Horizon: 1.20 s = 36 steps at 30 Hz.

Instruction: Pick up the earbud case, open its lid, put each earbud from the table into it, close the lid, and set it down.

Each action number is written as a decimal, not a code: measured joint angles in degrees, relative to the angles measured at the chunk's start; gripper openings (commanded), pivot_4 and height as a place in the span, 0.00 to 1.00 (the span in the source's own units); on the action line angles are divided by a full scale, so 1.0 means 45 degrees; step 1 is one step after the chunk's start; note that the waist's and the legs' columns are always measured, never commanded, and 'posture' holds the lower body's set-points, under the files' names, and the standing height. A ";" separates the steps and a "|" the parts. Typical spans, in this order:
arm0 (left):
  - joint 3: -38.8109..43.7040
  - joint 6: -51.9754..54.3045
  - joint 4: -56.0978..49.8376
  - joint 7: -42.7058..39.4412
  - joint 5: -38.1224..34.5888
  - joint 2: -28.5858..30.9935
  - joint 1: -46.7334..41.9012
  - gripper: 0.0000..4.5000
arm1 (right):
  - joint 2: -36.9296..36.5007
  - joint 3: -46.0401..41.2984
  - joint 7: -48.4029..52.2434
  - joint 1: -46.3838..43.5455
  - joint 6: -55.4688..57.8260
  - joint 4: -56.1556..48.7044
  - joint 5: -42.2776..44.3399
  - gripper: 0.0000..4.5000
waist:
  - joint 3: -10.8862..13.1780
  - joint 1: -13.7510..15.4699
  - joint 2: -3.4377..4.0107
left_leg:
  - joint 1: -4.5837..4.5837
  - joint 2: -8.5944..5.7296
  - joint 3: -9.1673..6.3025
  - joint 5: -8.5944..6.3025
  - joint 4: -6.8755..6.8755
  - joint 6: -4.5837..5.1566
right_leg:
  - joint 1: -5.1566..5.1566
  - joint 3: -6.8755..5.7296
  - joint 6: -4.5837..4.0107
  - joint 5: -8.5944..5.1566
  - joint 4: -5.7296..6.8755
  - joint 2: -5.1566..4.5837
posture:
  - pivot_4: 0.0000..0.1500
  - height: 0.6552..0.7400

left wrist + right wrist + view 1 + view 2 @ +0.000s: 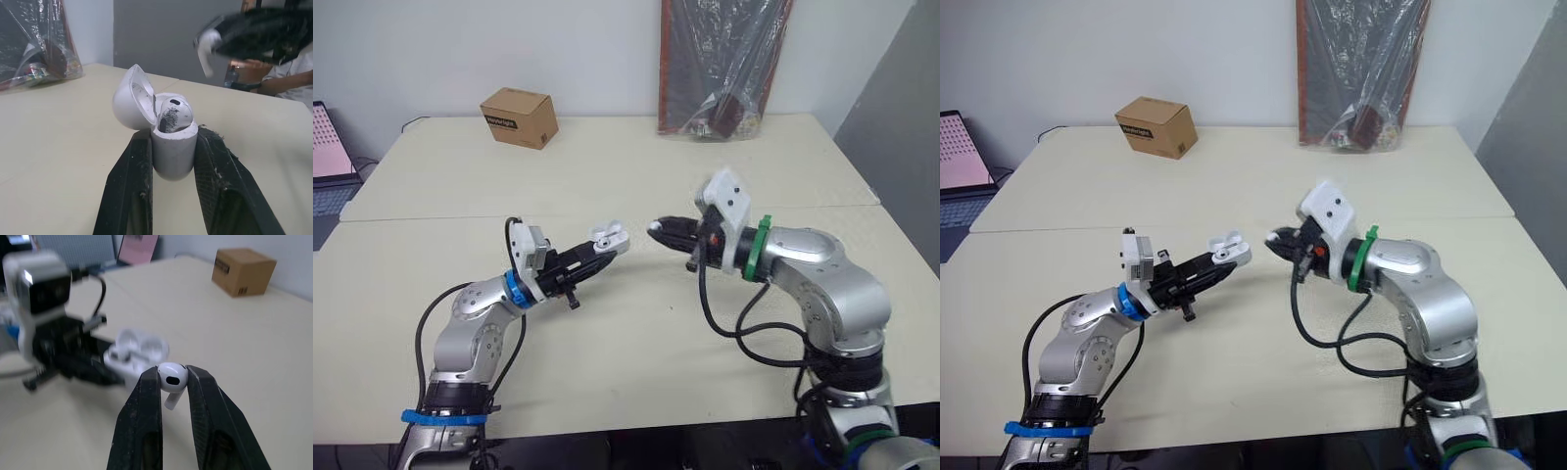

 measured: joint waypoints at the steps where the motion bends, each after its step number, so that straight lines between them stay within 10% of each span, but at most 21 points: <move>1: -0.0003 -0.0070 0.0037 -0.0024 0.0002 -0.0052 -0.0074 0.18 | 0.0274 -0.0142 -0.0290 -0.0226 0.0141 0.0075 0.0251 0.08 | 0.0000 0.0002 0.0000 | 0.0000 0.0000 0.0000 0.0000 0.0000 0.0000 | 0.0000 0.0000 -0.0001 0.0001 -0.0001 -0.0002 | 1.00 1.00; 36: -0.0068 -0.0080 0.0333 -0.0242 -0.0033 -0.0146 -0.0669 0.18 | -0.0793 0.2372 -0.2695 -0.0463 -0.0918 0.1211 0.1202 0.08 | 0.0000 -0.0025 0.0001 | -0.0016 -0.0002 0.0001 -0.0001 -0.0010 0.0001 | -0.0015 0.0002 0.0001 -0.0001 -0.0010 -0.0005 | 1.00 1.00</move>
